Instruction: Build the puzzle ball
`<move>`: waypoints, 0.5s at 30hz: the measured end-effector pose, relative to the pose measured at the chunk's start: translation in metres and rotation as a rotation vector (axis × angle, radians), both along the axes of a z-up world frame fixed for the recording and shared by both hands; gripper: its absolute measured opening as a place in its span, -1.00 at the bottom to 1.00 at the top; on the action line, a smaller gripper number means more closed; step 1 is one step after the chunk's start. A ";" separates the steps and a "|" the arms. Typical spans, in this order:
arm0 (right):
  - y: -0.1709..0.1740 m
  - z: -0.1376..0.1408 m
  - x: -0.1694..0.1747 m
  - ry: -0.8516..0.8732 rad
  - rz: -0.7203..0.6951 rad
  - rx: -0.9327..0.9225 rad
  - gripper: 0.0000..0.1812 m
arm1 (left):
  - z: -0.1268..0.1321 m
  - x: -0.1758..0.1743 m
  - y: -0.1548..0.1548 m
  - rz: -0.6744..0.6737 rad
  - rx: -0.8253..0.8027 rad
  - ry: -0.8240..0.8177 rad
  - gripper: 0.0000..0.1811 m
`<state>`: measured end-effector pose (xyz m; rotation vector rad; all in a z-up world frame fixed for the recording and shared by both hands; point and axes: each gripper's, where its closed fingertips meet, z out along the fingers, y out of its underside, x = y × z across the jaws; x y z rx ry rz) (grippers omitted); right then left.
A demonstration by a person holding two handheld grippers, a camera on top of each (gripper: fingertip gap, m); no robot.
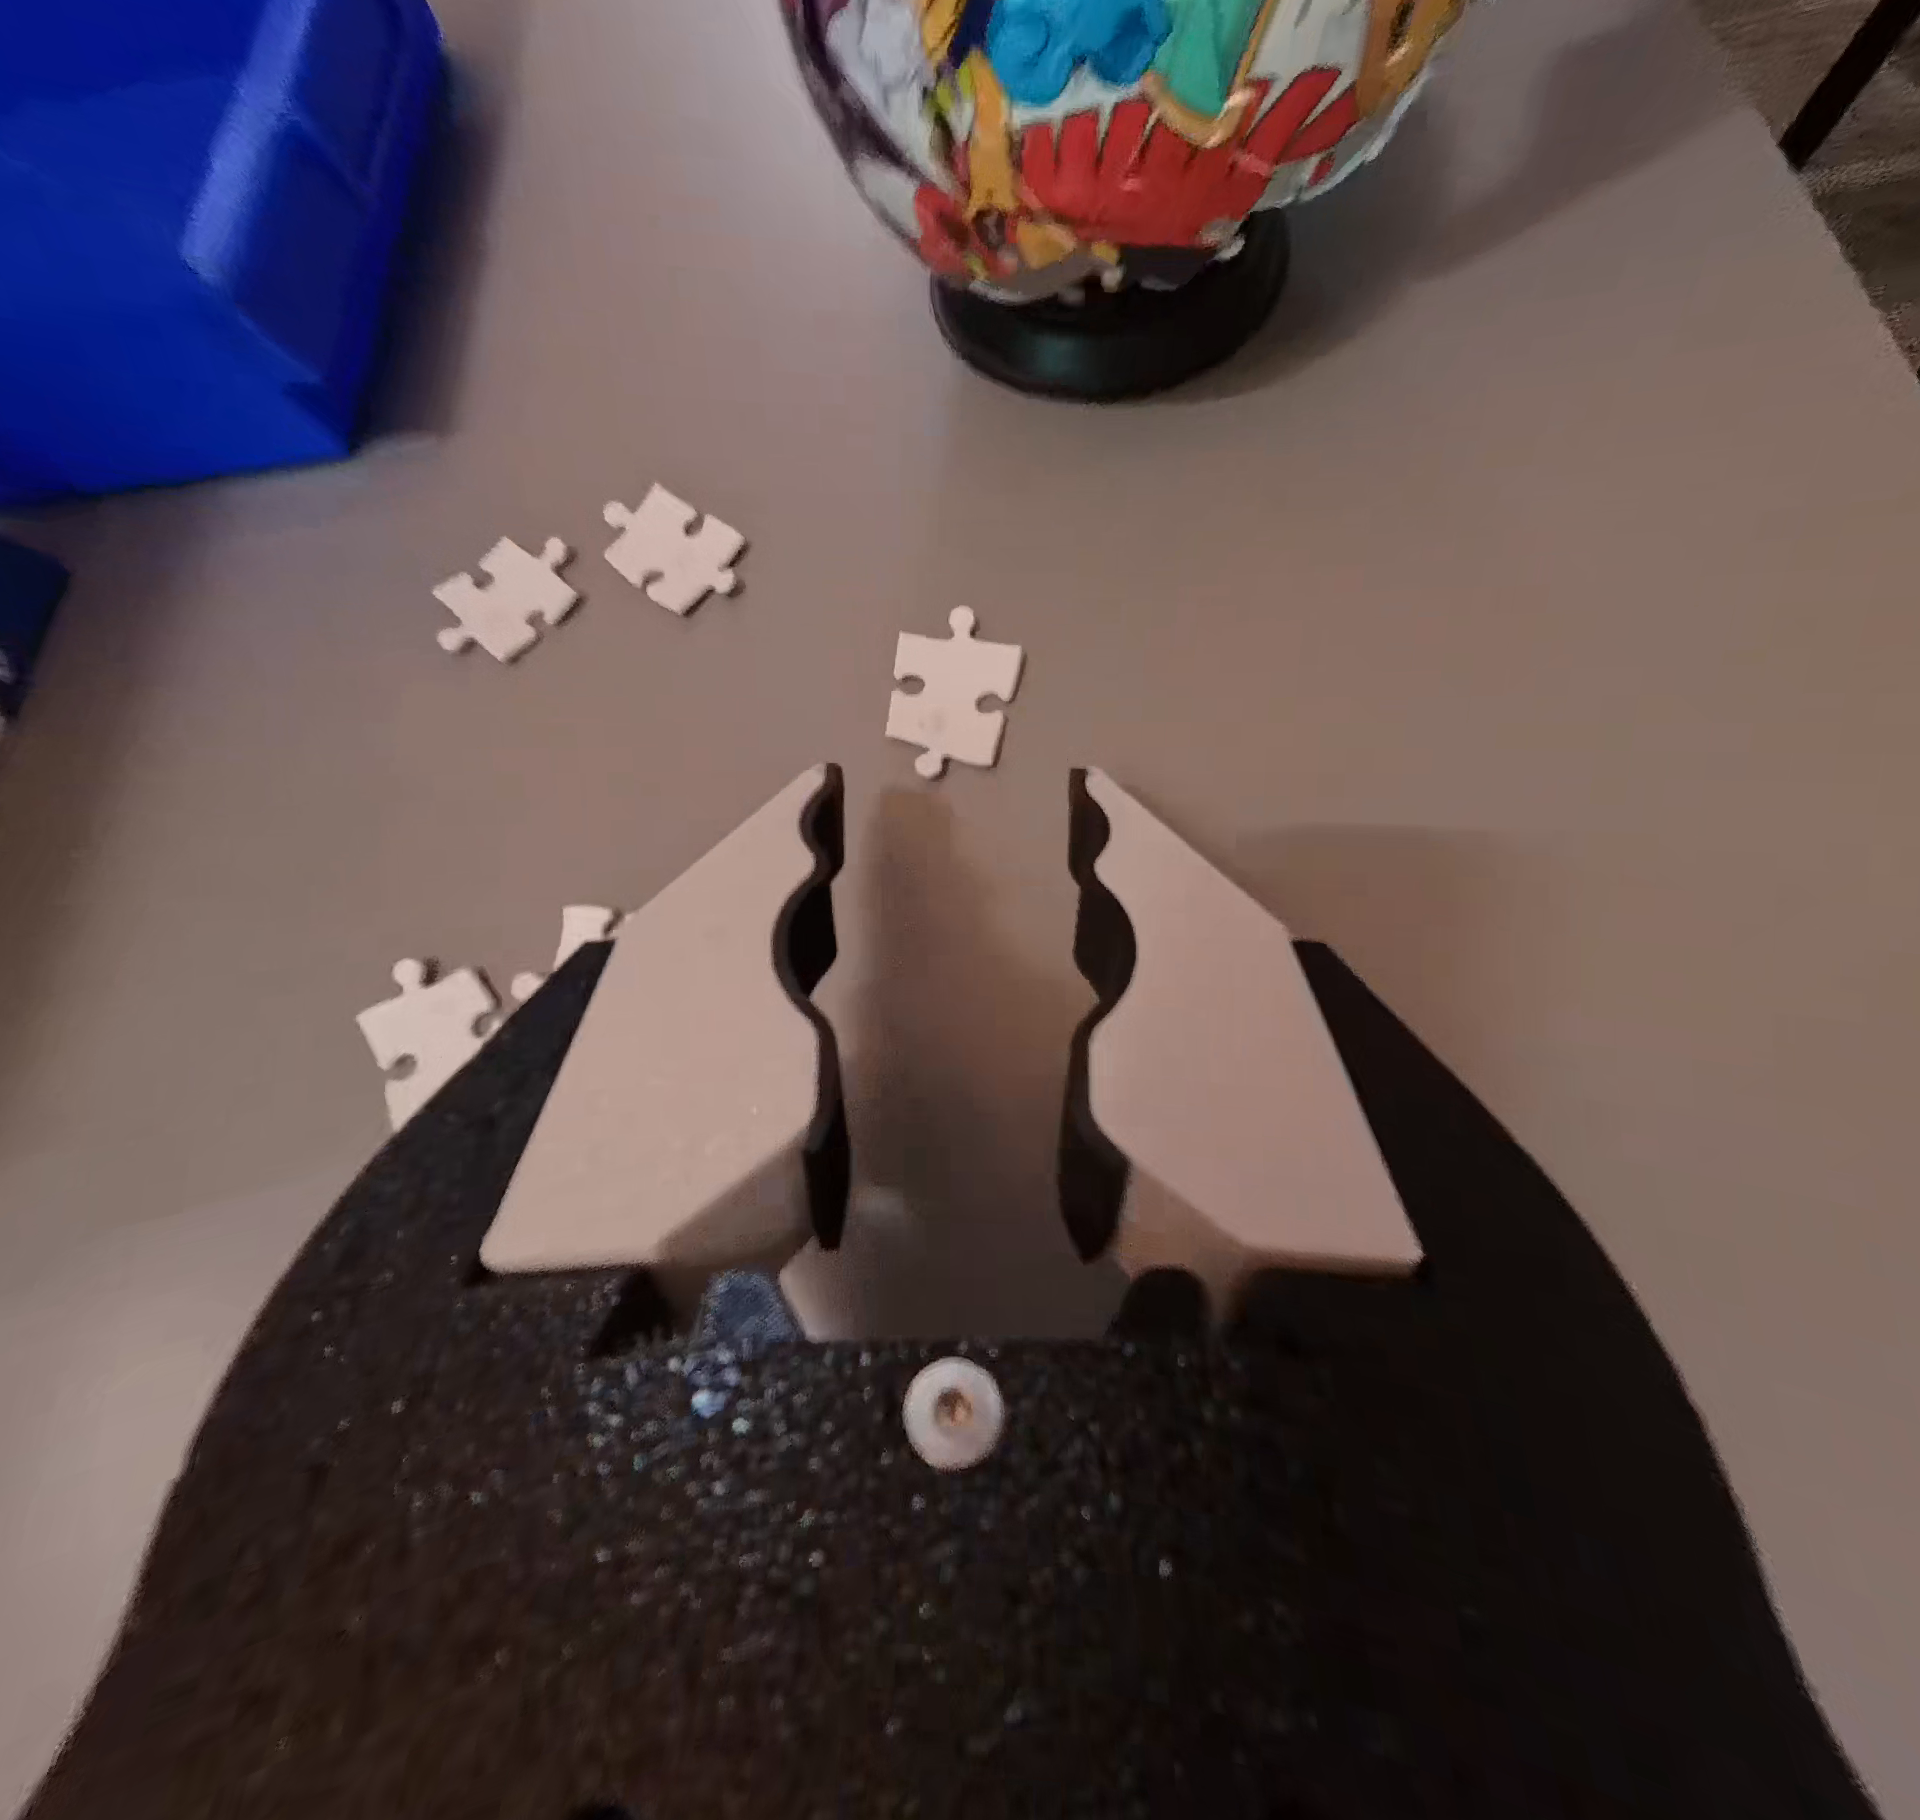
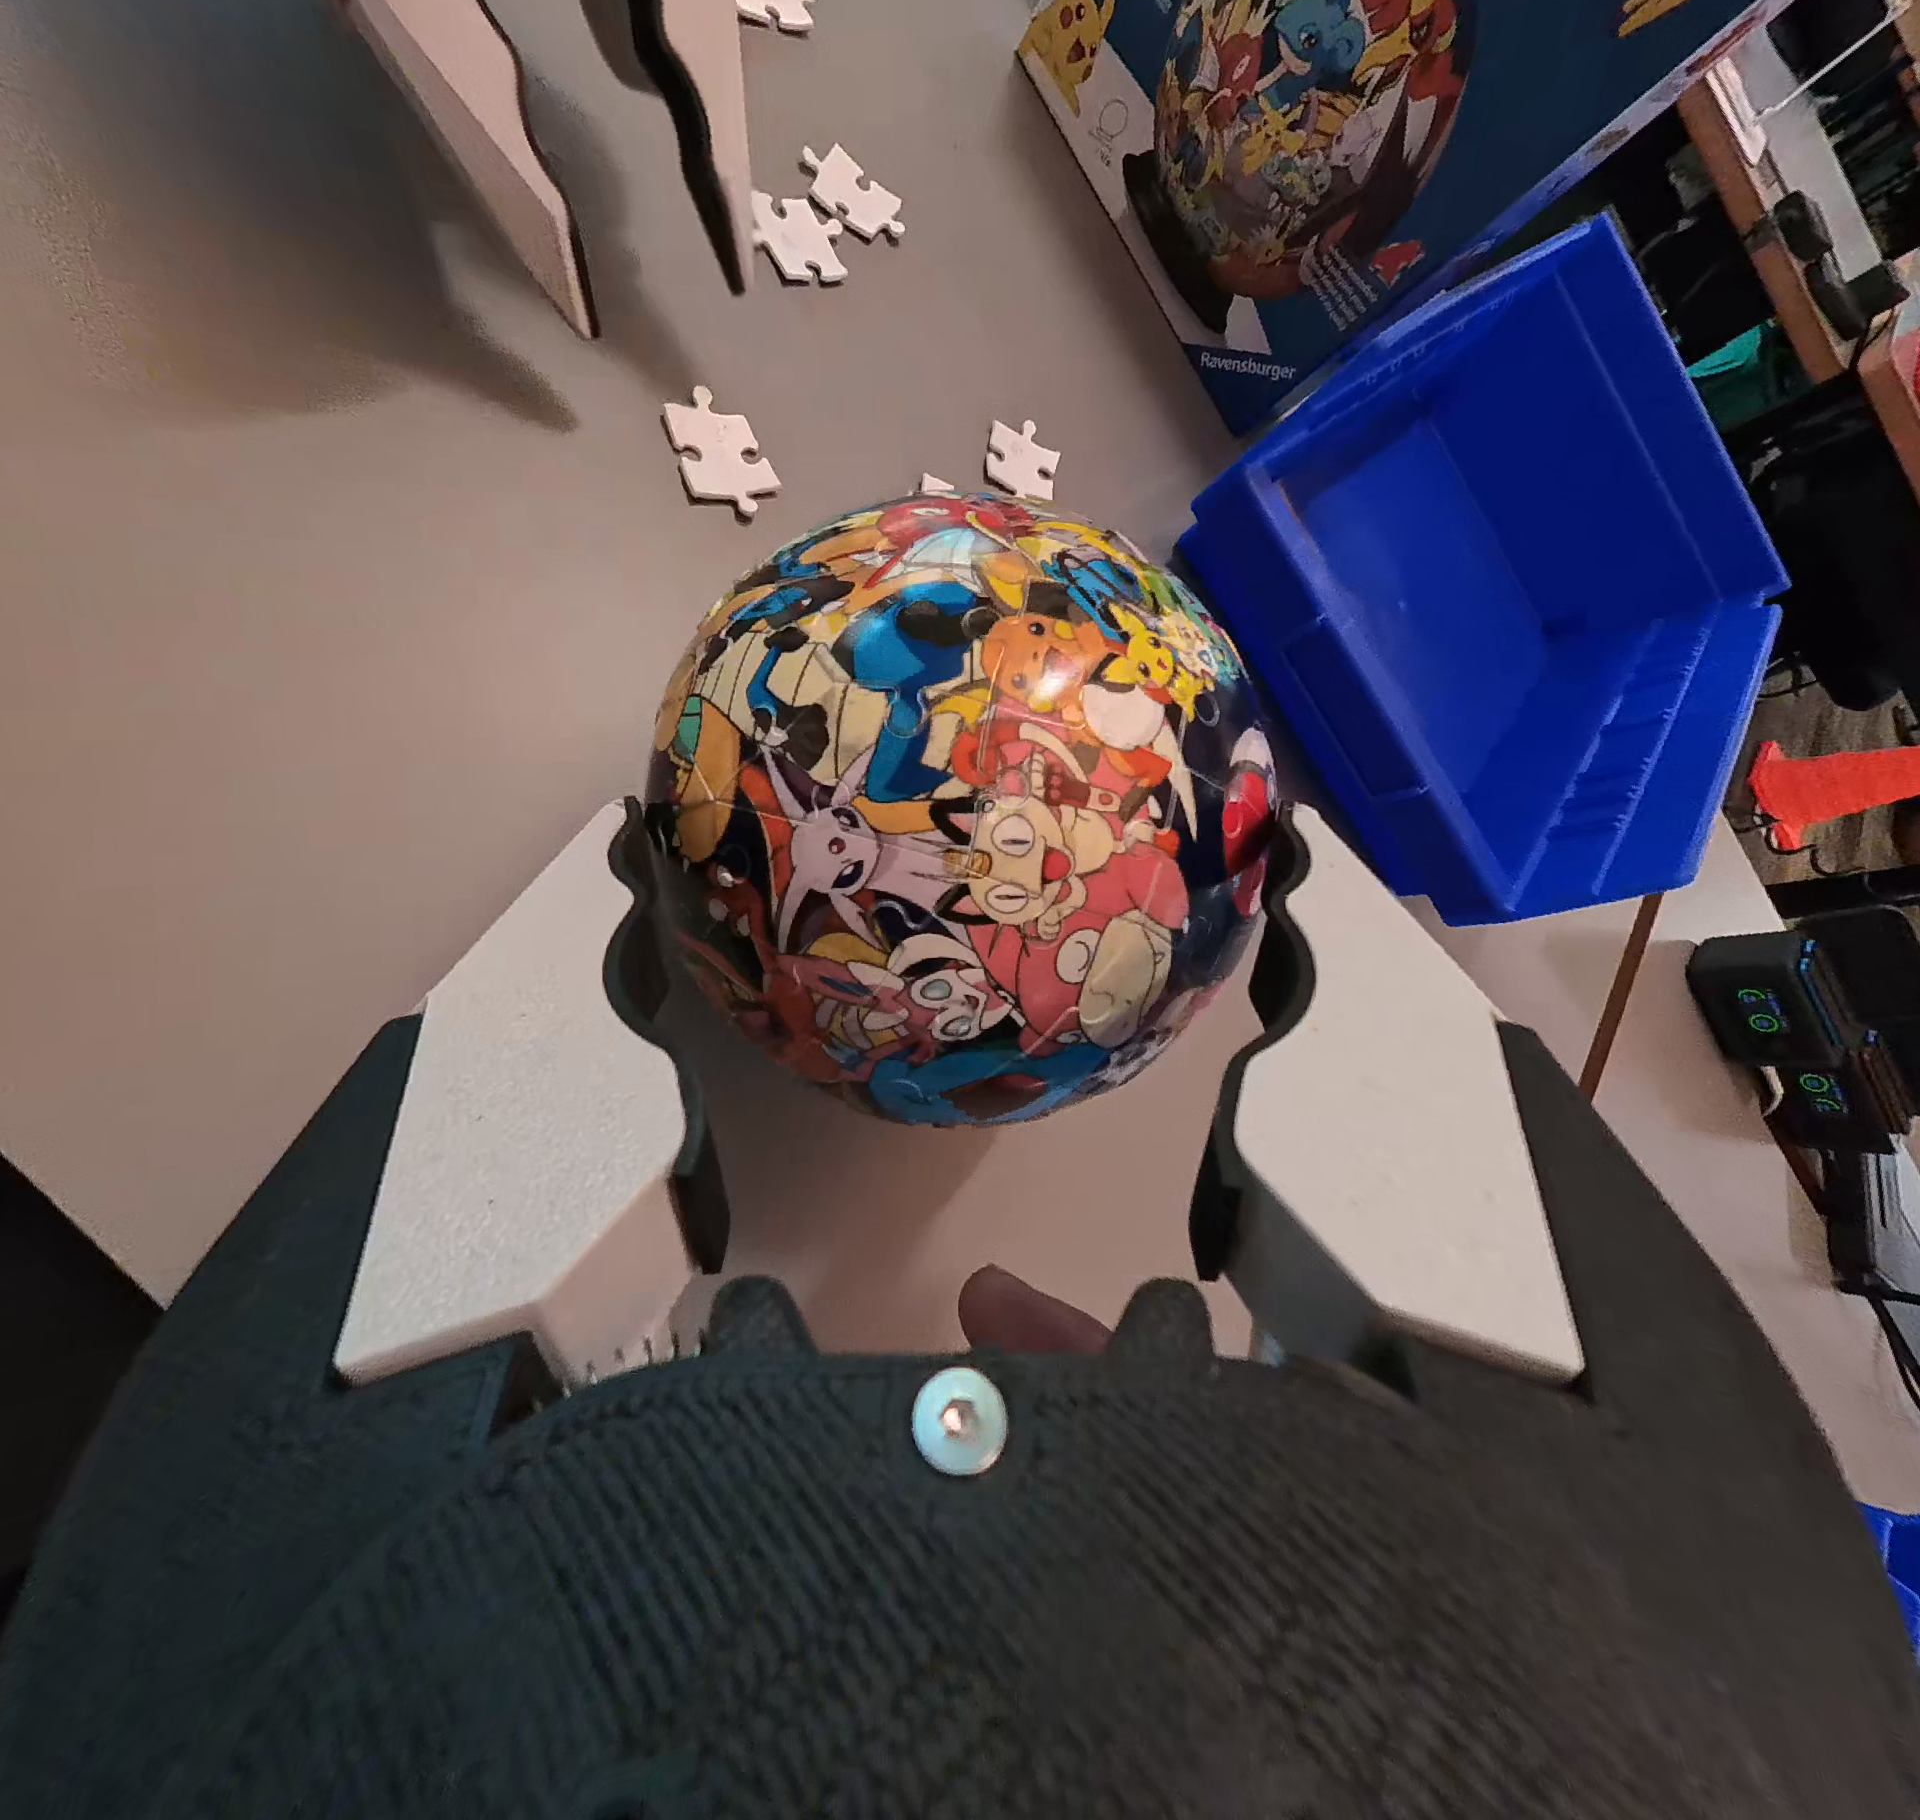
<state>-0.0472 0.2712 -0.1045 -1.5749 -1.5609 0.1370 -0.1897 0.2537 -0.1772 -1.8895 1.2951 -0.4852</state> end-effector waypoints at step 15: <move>0.003 0.002 -0.004 0.081 -0.015 -0.006 0.26 | -0.016 0.005 0.017 -0.007 -0.101 0.023 -0.81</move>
